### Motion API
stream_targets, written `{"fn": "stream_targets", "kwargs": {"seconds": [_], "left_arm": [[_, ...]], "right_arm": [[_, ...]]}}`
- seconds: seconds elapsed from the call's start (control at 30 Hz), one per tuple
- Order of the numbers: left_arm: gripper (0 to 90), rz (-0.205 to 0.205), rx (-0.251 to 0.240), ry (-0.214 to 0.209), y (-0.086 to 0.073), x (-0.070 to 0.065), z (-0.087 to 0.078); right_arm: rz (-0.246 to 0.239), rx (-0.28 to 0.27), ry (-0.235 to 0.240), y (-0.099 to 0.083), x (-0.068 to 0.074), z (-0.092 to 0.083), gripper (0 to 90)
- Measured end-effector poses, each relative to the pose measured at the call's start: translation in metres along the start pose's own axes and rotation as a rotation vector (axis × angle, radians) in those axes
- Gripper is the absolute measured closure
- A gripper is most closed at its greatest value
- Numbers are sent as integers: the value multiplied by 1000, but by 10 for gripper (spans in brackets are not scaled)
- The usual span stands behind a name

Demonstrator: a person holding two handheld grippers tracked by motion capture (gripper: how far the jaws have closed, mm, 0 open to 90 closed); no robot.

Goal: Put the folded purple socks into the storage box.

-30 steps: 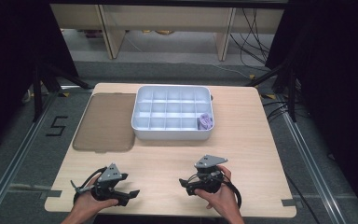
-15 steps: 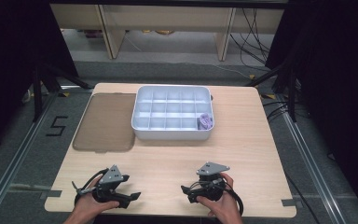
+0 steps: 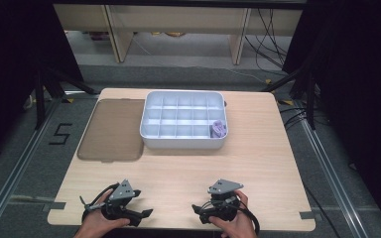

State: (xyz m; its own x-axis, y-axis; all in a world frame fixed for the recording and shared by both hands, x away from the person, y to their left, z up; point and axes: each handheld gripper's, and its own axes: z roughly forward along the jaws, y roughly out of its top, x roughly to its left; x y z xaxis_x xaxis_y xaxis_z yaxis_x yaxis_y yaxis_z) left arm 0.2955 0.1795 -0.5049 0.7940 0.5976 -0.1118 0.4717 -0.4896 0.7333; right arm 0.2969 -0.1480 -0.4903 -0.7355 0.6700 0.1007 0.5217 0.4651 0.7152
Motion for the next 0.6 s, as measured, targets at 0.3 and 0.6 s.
{"fn": "stream_targets", "kwargs": {"seconds": [0.3,0.6], "left_arm": [[211,-5,-7,3,-1,-2,3],[210,-5,11,-2,-1,-2,3]], "right_arm": [[-9,21,11,-2,4,5,166],[-9,20,7,-2,3,5,166]]}}
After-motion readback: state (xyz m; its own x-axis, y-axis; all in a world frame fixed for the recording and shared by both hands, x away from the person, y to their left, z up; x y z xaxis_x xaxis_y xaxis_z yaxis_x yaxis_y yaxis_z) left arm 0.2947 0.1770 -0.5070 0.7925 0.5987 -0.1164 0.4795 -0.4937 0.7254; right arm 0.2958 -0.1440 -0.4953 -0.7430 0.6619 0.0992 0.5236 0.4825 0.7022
